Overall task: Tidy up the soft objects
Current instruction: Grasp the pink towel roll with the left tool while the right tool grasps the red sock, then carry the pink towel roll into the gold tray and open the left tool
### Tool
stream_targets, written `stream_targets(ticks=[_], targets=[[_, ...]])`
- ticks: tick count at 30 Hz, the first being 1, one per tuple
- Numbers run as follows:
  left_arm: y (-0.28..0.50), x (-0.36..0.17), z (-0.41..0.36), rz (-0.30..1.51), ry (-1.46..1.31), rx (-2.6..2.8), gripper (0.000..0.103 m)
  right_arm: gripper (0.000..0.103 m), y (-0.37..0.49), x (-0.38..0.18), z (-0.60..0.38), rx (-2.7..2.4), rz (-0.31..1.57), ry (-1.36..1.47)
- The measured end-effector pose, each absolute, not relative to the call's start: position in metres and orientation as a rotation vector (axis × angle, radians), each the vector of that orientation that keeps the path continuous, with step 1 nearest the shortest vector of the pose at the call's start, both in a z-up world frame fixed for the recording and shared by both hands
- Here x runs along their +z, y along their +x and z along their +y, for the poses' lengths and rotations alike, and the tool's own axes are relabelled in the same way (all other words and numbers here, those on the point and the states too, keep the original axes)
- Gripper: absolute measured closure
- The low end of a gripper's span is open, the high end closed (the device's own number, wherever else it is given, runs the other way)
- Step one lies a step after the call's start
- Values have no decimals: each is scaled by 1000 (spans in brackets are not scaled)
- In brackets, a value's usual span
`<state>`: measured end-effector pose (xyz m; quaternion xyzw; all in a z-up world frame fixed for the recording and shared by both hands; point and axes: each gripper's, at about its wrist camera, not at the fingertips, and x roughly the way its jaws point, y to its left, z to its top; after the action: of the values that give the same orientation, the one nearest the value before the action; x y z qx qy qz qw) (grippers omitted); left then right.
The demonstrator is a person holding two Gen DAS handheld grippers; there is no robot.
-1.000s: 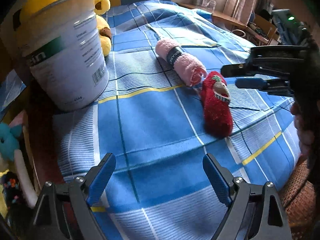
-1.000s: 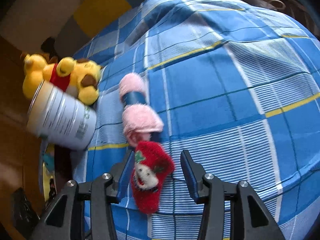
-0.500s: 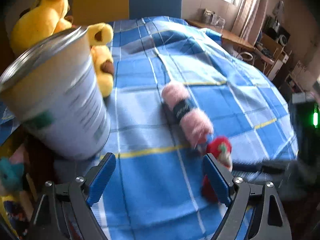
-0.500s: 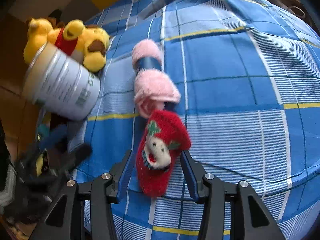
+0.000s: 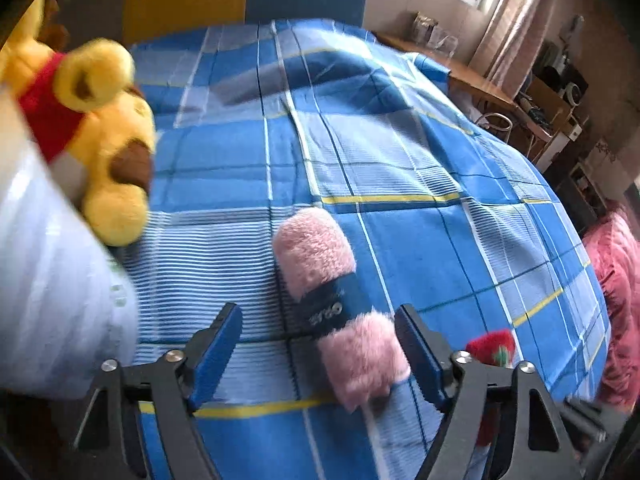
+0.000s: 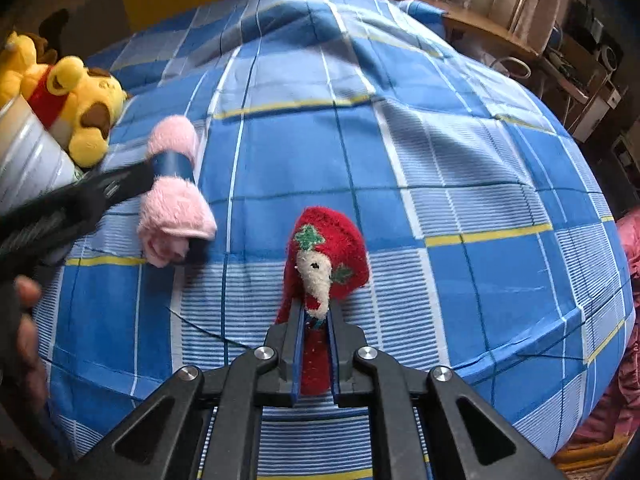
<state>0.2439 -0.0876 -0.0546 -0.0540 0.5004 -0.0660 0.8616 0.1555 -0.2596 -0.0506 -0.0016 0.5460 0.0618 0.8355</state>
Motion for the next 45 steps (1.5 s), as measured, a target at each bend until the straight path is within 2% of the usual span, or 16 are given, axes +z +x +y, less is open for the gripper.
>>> stream_targets(ticks=[4,10,12,14,21,27,33,35,45], targets=[[261,-74,-91,1063,-124,-119,35,92,158,-53,-259,132,1172,10],[257,-88,-96,1012,-63,-134,37,86,163,-58,-263,150,1192,35],[255,-85,-94,1030,-89,-159,57,76,168,-64,-260,160,1203,32],[255,-81,-91,1062,-112,-186,65,75,168,-65,-257,161,1201,20],[210,-74,-80,1079,-69,-202,66,74,171,-68,-263,170,1193,62],[134,-70,-65,1053,-32,-203,66,71,167,-68,-263,181,1184,39],[64,-72,-50,914,4,-141,64,71,163,-68,-259,179,1166,16],[55,-77,-48,841,21,-146,63,70,159,-68,-250,176,1142,-50],[56,-88,-43,793,-35,-180,63,69,154,-69,-246,163,1128,-63]])
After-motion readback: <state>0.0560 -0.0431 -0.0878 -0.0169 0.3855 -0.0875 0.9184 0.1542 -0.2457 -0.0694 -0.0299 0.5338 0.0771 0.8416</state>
